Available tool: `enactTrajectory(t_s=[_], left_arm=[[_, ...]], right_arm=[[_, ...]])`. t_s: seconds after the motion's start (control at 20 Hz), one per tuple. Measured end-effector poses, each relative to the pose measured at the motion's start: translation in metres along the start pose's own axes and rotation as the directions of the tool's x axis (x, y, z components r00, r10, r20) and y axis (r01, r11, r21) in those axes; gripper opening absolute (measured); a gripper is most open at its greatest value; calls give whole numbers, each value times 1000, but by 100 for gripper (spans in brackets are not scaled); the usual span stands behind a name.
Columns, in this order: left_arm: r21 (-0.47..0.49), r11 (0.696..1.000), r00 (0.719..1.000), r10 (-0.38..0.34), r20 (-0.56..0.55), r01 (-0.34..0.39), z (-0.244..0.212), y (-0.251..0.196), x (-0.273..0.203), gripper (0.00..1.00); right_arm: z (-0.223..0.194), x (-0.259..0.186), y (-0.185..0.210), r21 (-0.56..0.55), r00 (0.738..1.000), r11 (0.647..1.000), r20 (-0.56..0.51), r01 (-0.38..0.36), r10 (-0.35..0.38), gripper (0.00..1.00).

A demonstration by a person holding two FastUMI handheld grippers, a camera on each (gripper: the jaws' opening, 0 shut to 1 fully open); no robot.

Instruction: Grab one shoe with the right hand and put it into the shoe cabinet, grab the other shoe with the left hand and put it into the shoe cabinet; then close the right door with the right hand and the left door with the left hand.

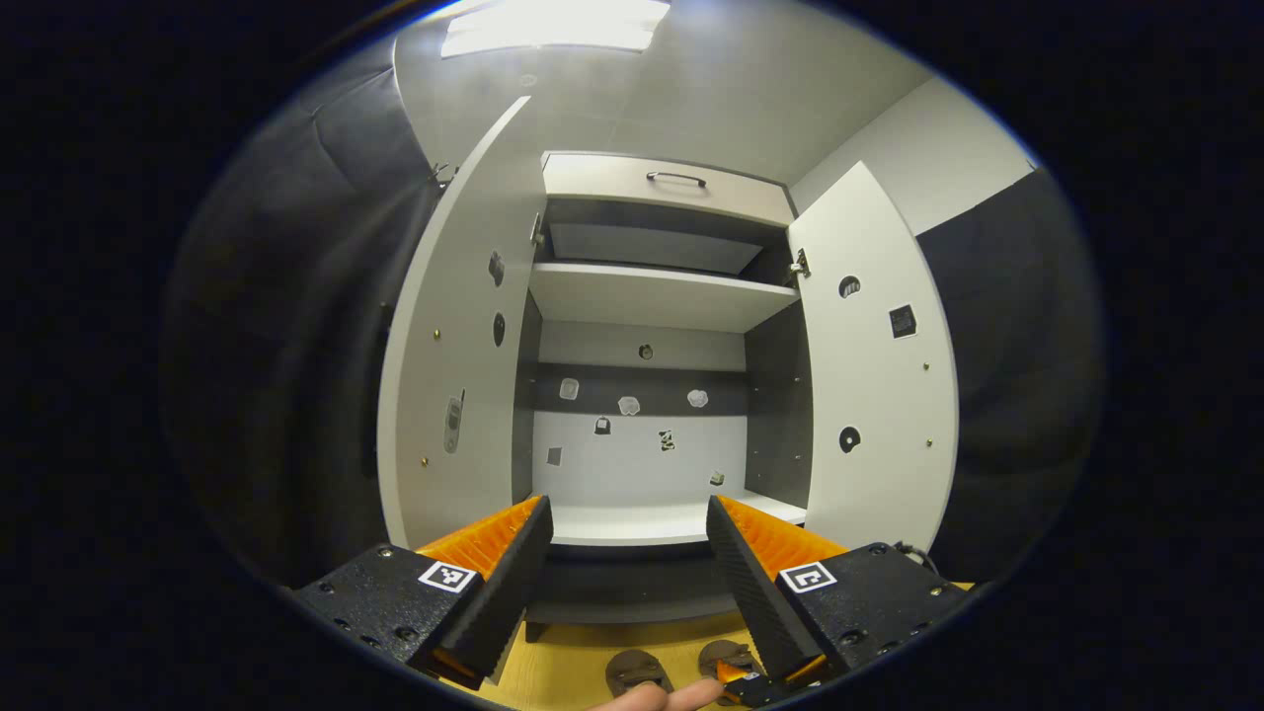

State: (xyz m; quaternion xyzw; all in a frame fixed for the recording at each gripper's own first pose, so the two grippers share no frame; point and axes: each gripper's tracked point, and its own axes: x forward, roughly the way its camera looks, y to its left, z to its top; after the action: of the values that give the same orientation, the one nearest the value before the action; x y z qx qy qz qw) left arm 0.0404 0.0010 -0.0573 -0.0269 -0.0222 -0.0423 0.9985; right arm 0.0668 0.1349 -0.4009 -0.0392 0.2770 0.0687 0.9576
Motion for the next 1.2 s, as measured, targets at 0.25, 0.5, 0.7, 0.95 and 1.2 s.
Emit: enactTrajectory(t_s=[0.25,0.5,0.7,0.95,1.2], left_arm=[[-26,999,999,41,-15,-41,-32,19,51,96],[-24,1000,1000,-5,-1,5,-46,20,85,96],[-35,999,1000,-18,16,19,-56,33,104,96],[-24,995,995,-95,-12,95,-71,20,114,96],[-38,994,994,-103,-39,102,-81,25,120,96]], right_arm=[[-40,23,21,27,994,999,-99,-44,46,92],[-70,46,21,93,983,996,-183,-10,27,73],[-68,71,28,190,982,981,-180,-24,59,69],[-78,91,18,137,977,989,-213,53,-23,28],[-75,90,16,210,978,977,-207,27,17,2]])
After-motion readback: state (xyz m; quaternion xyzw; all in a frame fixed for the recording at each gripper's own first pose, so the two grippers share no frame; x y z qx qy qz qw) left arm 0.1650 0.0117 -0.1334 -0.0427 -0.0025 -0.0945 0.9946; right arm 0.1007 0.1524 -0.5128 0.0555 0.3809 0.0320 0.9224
